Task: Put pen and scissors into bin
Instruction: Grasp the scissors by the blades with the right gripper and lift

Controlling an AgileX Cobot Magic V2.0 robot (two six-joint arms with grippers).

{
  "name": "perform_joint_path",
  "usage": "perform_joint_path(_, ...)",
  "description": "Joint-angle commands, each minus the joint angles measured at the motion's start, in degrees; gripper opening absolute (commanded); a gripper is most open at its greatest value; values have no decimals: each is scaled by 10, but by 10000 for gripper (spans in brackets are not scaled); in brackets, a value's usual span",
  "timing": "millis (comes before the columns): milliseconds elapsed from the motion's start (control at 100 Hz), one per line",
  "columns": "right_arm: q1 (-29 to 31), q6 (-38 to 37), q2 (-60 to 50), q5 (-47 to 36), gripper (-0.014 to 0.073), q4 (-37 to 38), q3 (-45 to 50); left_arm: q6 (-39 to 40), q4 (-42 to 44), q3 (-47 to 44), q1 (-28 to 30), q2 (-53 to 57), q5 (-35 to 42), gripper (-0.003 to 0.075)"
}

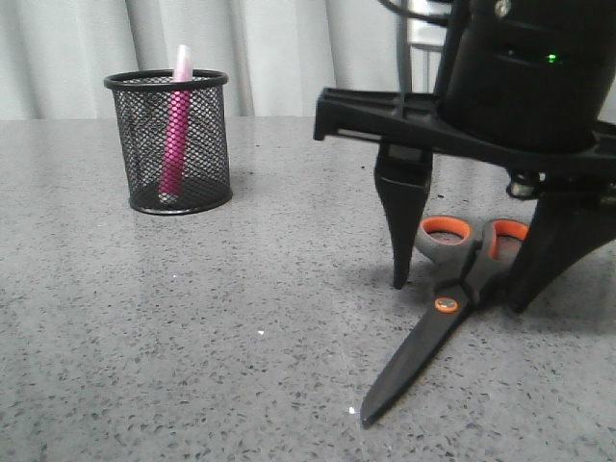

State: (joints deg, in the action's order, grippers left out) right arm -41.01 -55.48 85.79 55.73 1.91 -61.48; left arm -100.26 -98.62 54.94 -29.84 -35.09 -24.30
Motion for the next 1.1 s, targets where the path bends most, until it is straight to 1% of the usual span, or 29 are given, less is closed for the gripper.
perform_joint_path(0,17,-13,-12,-15,399,13,-18,6,-16,13,-5,0,0,239)
perform_joint_path(120,38,-13,-11,-16,397,13,-18,6,-15,13,-7,0,0,239)
perform_joint_path(200,45,-13,-9,-16,364,13,-18,6,-14,13,-7,0,0,239)
perform_joint_path(360,43,-11,1,-16,285,10,-18,6,-14,13,-7,0,12,239)
perform_joint_path(540,42,11,21,-17,269,-7,-18,6,-14,13,-7,0,27,239)
perform_joint_path(590,42,20,25,-17,252,-8,-18,6,-14,13,-7,0,28,239)
perform_joint_path(660,42,29,30,-17,168,-8,-18,6,-14,13,-7,0,28,239)
perform_joint_path(700,42,34,30,-21,83,-7,-18,6,-14,13,-7,0,29,239)
perform_joint_path(730,42,36,30,-25,3,1,-18,6,-14,13,-7,0,29,239)
perform_joint_path(770,42,36,30,-33,-78,7,-18,6,-14,13,-7,0,29,239)
perform_joint_path(890,43,39,30,-55,-71,29,-28,6,-14,13,-7,0,29,239)
perform_joint_path(990,43,50,30,-57,-71,82,-60,6,-14,13,-7,0,29,239)
perform_joint_path(1090,43,61,20,-72,-71,132,-116,6,-14,13,-7,0,29,239)
